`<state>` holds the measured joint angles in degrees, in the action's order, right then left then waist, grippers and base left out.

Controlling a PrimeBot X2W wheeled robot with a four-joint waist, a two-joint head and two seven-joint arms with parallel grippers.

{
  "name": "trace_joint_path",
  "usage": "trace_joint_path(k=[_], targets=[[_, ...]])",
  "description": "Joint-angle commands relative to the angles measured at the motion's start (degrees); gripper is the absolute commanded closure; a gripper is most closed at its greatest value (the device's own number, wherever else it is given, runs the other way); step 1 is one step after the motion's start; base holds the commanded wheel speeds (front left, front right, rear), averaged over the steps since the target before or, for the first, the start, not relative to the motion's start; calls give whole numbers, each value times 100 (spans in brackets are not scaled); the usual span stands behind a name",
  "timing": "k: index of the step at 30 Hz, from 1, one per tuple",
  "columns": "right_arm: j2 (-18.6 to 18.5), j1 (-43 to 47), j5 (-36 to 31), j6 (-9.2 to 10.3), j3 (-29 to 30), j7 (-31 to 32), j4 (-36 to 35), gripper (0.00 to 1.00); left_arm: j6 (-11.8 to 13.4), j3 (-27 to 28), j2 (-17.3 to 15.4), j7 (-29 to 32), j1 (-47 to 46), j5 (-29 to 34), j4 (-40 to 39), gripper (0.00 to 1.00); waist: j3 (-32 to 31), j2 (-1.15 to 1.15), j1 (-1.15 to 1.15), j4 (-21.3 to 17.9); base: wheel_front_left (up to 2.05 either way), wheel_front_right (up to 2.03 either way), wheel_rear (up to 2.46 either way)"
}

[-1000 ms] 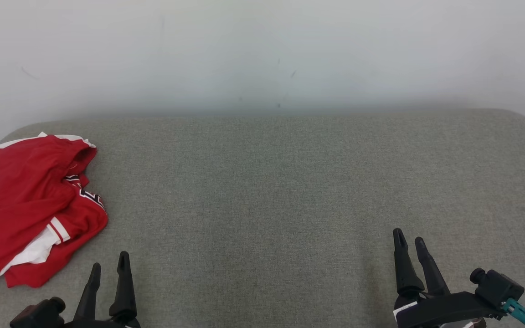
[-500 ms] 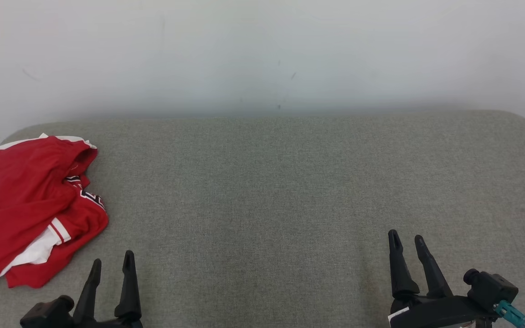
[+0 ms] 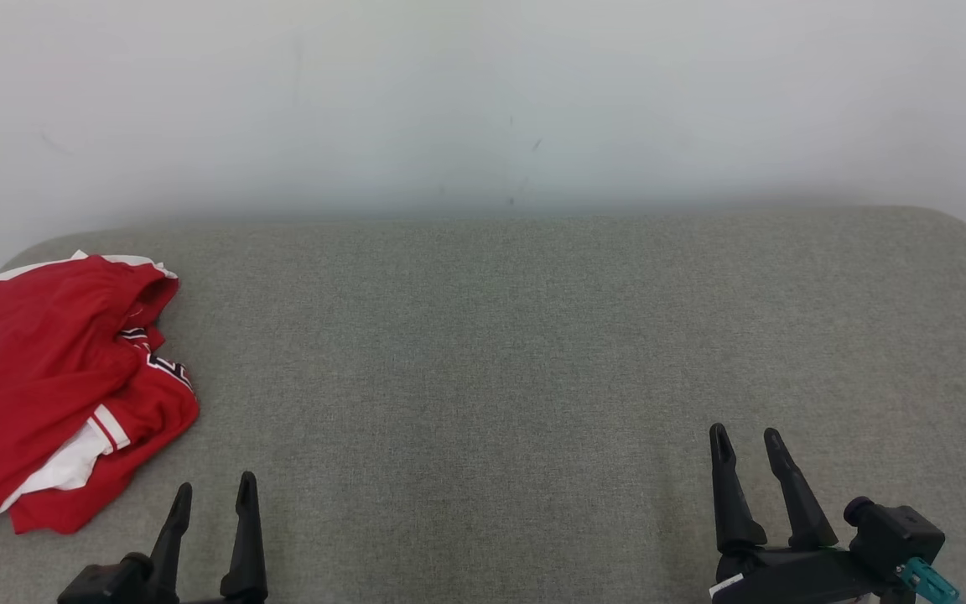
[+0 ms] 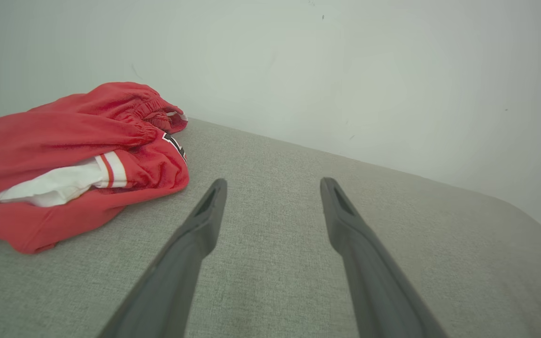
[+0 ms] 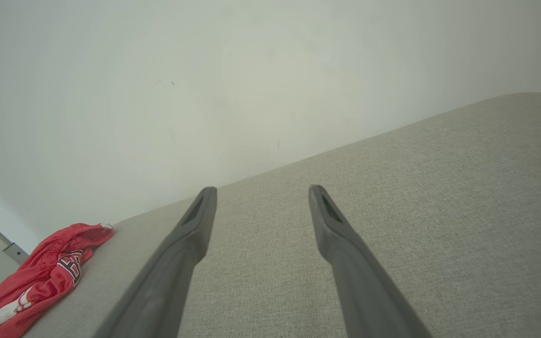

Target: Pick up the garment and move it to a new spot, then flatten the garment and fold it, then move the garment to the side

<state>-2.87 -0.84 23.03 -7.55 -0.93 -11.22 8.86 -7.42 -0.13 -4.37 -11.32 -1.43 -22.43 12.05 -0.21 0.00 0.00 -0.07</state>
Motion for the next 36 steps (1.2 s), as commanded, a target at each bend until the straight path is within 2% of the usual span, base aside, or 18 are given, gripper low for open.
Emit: trace_joint_path(k=[1, 24, 31, 36], targets=[[-2, 34, -149, 9, 4, -64, -43, 0, -8, 11, -33, -52, 25, 169, -7, 0, -4, 0, 0, -7, 0, 0, 0], [1, 87, -1209, 11, 98, -331, 81, 0, -5, 142, -68, -324, -38, 1222, 297, 0, -107, 0, 0, -14, 0, 0, 0], [1, 103, -1449, 12, 127, -403, 159, 0, -4, 237, -36, -390, -63, 1561, 397, 0, -140, 0, 0, -10, 0, 0, 0], [1, 88, -1461, 12, 119, -406, 180, 0, 0, 307, -5, -393, -58, 1576, 423, 0, -152, 0, 0, -10, 0, 0, 0]])
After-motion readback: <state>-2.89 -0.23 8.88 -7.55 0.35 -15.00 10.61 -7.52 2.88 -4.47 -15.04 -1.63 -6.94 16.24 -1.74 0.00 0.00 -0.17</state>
